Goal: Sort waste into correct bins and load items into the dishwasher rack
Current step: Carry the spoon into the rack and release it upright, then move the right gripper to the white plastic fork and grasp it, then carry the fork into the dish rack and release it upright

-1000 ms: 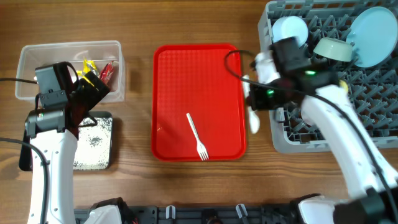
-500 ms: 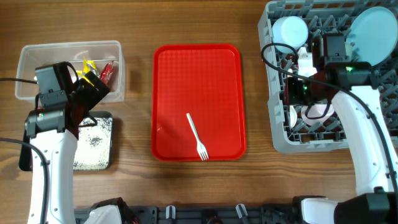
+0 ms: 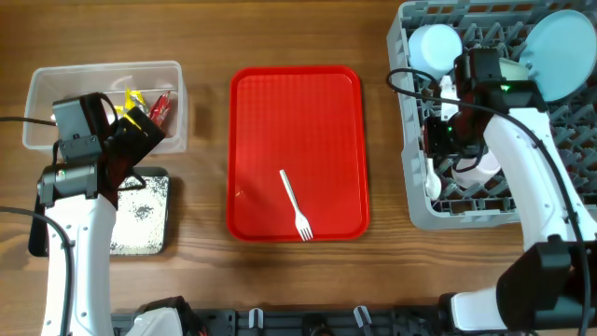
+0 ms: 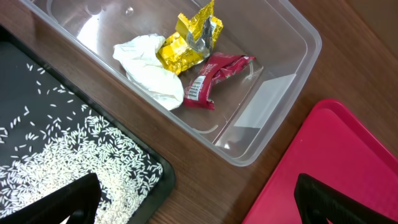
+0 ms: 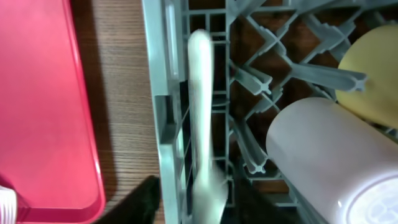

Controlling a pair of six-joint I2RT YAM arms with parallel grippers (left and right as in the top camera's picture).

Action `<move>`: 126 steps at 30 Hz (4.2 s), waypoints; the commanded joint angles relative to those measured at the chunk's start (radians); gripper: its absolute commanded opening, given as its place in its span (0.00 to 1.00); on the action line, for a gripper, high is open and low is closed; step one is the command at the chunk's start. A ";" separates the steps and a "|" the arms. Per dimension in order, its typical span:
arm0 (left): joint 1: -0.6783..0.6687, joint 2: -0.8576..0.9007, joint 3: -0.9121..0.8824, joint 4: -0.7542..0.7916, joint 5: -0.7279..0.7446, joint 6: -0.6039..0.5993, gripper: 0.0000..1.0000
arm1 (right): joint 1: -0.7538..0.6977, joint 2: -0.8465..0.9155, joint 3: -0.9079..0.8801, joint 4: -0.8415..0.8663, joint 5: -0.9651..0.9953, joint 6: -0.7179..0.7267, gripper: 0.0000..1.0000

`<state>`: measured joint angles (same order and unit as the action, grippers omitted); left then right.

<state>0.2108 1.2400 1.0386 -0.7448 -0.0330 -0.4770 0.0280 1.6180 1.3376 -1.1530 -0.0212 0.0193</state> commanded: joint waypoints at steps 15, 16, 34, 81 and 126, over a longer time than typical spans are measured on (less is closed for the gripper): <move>0.005 0.004 0.015 0.002 -0.013 0.001 1.00 | 0.156 -0.101 0.011 0.053 -0.277 0.011 0.51; 0.005 0.004 0.015 0.003 -0.013 0.001 1.00 | 0.189 -0.101 0.011 0.061 -0.277 0.013 0.51; 0.005 0.004 0.015 0.002 -0.013 0.001 1.00 | 0.711 0.308 -0.021 0.305 -0.195 0.194 0.60; 0.005 0.004 0.015 0.003 -0.013 0.001 1.00 | 0.764 0.388 -0.022 0.246 -0.084 0.159 0.24; 0.005 0.004 0.015 0.003 -0.013 0.001 1.00 | 0.522 0.071 0.058 0.166 0.029 0.240 0.04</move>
<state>0.2108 1.2400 1.0386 -0.7448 -0.0330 -0.4770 0.6277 1.8225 1.3609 -0.9691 -0.0128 0.2462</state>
